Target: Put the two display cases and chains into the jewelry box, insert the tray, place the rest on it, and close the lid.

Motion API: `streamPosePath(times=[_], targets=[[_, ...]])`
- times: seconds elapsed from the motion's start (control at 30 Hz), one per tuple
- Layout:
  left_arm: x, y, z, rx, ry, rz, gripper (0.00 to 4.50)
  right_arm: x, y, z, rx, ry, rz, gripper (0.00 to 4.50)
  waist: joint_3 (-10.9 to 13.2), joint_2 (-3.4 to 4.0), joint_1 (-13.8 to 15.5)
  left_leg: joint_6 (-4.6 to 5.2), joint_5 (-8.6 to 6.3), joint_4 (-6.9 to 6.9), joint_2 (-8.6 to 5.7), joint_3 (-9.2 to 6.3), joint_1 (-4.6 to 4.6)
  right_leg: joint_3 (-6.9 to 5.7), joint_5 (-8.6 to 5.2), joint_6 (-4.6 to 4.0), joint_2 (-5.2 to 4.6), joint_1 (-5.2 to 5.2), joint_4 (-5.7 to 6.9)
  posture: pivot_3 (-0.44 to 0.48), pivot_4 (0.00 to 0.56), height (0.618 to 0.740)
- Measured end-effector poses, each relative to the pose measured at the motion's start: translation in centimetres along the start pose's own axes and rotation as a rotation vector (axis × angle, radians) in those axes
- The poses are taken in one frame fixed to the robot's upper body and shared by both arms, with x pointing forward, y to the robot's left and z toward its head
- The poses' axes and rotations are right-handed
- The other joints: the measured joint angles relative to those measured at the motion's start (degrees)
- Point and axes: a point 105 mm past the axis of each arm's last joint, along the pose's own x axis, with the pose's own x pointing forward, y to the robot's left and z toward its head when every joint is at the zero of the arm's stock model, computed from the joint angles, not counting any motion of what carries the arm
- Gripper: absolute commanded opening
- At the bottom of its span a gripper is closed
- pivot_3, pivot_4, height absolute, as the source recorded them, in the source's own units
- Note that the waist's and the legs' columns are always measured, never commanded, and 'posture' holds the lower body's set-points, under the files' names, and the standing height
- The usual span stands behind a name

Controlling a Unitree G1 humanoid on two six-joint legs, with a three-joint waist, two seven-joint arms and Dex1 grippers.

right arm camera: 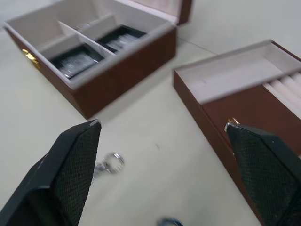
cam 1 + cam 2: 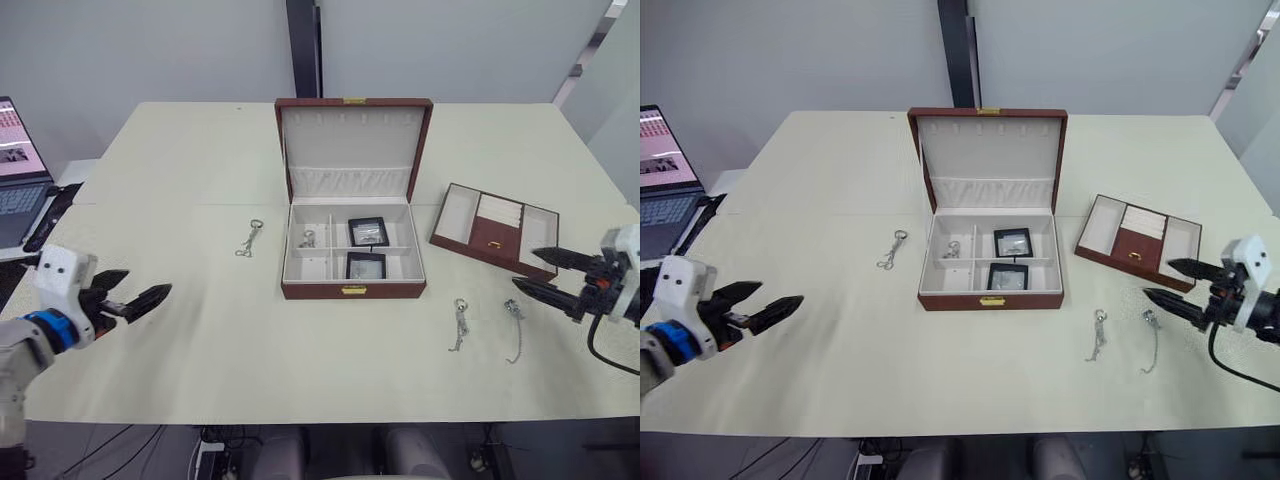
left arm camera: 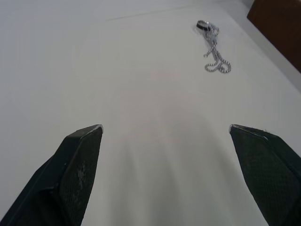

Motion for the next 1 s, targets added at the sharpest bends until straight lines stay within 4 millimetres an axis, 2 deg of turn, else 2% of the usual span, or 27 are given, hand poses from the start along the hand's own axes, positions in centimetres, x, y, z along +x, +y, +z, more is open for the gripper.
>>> streamPosePath(times=[0.07,0.2,0.4,0.6,0.87,1.0], targets=[[1.3,-1.0,0.2,-0.018,-0.032,0.001,4.47,1.3,1.0,1.6,-0.033,-0.033,0.056,4.50,0.0,-0.05,0.1,0.00,0.00,0.02,-0.02,-0.02,-0.03,0.00,0.00,0.00,-0.02,0.00,-0.02,0.000,0.150,0.740],[3.8,-3.3,0.5,-0.048,-0.083,-0.008,4.47,3.0,2.4,3.4,-0.077,-0.064,0.127,4.50,0.0,-0.06,0.2,0.00,0.00,0.03,-0.04,-0.03,-0.04,-0.01,0.00,0.00,-0.04,0.00,-0.03,0.000,0.150,0.740],[7.4,-4.7,1.8,-0.021,-0.131,0.039,4.47,5.0,4.1,5.2,-0.113,-0.107,0.201,4.50,0.0,-0.07,0.2,0.00,0.00,0.04,-0.07,0.00,-0.04,-0.05,0.00,0.00,-0.03,0.00,-0.02,0.000,0.150,0.740],[10.1,-4.9,1.8,-0.020,-0.133,0.059,4.47,5.8,4.9,5.6,-0.113,-0.121,0.211,4.50,0.0,-0.10,0.2,0.00,0.01,0.04,-0.06,-0.01,-0.04,-0.08,0.01,0.00,-0.02,-0.02,-0.01,0.000,0.150,0.740],[14.0,-6.5,1.8,-0.036,-0.145,0.037,4.47,6.1,5.1,5.8,-0.117,-0.137,0.202,4.50,0.0,-0.11,0.3,-0.01,0.01,0.07,-0.09,0.00,-0.06,-0.11,0.01,0.00,-0.02,-0.02,-0.01,0.000,0.150,0.740],[15.1,-6.5,1.5,-0.034,-0.134,0.045,4.47,6.1,5.2,6.0,-0.122,-0.138,0.196,4.50,0.0,-0.11,0.1,-0.01,0.01,0.07,-0.06,0.00,-0.04,-0.10,0.01,0.00,-0.01,-0.03,0.01,0.000,0.150,0.740]])
